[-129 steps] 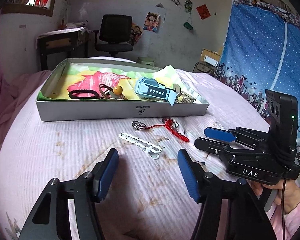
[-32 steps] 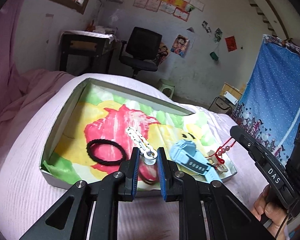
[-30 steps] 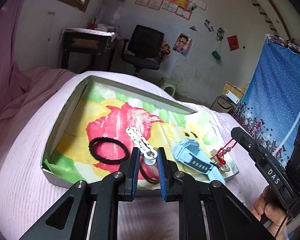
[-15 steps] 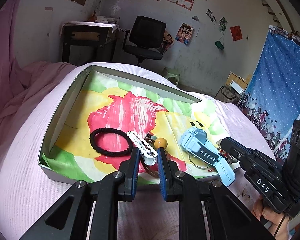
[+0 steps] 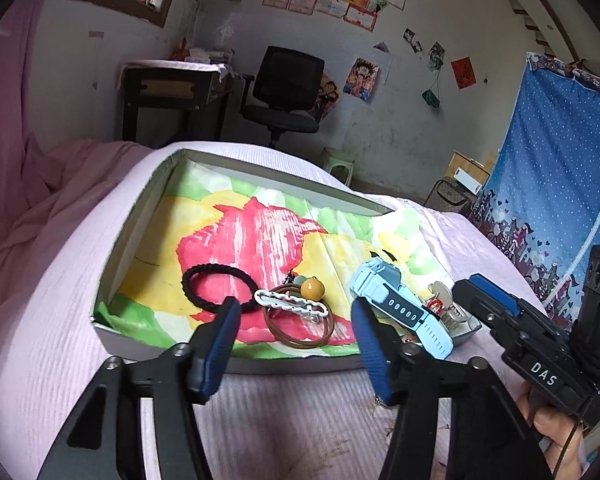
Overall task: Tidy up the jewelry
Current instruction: 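Withdraw both open tools and move them toward the silver rings on the sheet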
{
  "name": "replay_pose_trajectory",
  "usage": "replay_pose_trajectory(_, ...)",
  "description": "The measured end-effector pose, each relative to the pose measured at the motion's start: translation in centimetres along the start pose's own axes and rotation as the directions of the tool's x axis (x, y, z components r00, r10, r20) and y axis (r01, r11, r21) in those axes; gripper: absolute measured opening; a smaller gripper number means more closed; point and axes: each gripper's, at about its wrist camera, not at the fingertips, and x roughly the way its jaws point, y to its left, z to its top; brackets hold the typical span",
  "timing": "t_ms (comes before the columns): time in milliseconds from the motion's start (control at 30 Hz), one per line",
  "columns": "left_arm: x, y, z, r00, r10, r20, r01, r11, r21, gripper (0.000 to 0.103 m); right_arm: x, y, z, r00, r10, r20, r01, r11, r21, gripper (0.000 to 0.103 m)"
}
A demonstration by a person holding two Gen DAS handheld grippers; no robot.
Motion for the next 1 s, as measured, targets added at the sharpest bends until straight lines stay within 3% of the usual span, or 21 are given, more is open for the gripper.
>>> replay_pose_trajectory(133, -1.0, 0.2, -0.1, 0.999, 0.015, 0.031, -0.014, 1.000, -0.005, 0.073, -1.4, -0.2, -0.1, 0.999, -0.006, 0.044, 0.006, 1.000, 0.007, 0.044)
replay_pose_trajectory(333, -2.9, -0.3, -0.8, 0.994, 0.064, 0.085, -0.065, 0.998, 0.016, 0.099, -3.7, -0.8, -0.6, 0.995, -0.034, 0.096, 0.031, 0.999, 0.030, 0.066)
replay_pose_trajectory(467, -4.2, -0.7, -1.4, 0.990, 0.080, 0.117, -0.085, 0.996, 0.036, 0.101, -5.3, -1.6, -1.5, 0.990, -0.068, 0.123, 0.061, 0.996, 0.059, 0.091)
replay_pose_trajectory(633, -5.7, -1.4, -2.6, 0.982, 0.096, 0.164, -0.111, 0.990, 0.082, 0.102, -6.9, -2.2, -2.3, 0.986, -0.086, 0.141, 0.077, 0.995, 0.070, 0.101)
replay_pose_trajectory(1000, -8.0, -3.3, -5.1, 0.977, 0.123, 0.173, -0.159, 0.964, 0.214, 0.102, -9.2, -1.5, -3.9, 0.990, -0.078, 0.120, 0.076, 0.997, 0.028, 0.102)
